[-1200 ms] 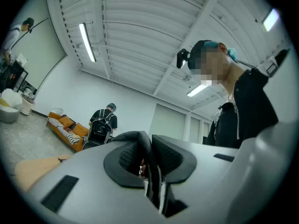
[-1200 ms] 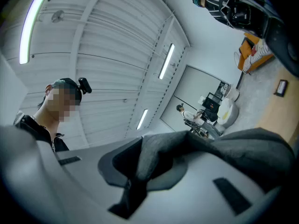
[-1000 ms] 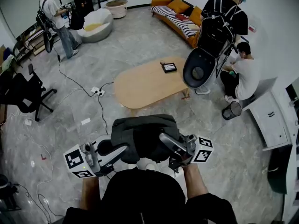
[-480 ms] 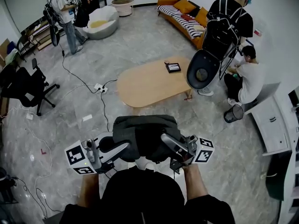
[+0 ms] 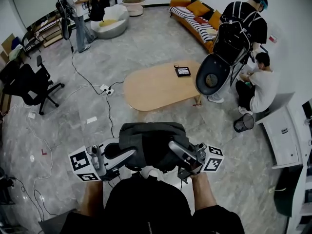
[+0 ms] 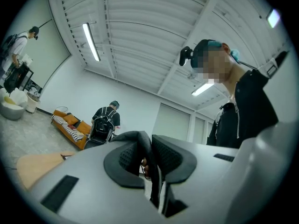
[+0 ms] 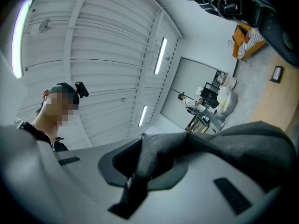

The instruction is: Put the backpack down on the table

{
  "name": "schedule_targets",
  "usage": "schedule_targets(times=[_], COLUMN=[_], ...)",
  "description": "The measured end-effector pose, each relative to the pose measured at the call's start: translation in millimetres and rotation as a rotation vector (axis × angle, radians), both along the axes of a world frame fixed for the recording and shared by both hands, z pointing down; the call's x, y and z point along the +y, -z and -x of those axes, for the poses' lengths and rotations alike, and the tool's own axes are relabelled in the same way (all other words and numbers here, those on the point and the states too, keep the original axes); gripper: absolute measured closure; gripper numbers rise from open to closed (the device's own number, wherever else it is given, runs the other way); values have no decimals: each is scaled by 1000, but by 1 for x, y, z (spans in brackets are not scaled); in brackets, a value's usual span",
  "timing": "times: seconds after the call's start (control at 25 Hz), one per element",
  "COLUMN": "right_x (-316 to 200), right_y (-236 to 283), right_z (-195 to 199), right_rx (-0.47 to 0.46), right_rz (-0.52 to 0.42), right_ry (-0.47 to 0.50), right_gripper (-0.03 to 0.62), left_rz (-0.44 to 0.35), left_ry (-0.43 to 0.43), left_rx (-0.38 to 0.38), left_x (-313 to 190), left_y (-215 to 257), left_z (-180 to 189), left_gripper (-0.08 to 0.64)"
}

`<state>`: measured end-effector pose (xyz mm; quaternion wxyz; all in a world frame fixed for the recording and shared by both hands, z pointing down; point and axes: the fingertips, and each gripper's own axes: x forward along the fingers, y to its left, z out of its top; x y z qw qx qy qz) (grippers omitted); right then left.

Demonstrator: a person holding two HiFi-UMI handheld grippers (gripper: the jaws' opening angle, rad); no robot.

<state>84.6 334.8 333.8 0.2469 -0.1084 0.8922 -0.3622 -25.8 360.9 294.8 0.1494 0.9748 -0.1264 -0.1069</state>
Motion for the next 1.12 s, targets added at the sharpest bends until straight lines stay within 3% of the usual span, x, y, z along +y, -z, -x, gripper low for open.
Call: schedule_targets(times=[0.52, 1.12], right_x=[-2, -80], right_y=[-9, -24], right_z=[-14, 12], right_rx=[-12, 30], right_rz=[26, 35], right_ry=[20, -7], right_gripper=[554, 554], left_rz=[33, 35], left_ry=[25, -15], left_rx=[-2, 13], left_x=[4, -73], left_y=[-8, -19], left_z=[-16, 10], left_gripper=[511, 511])
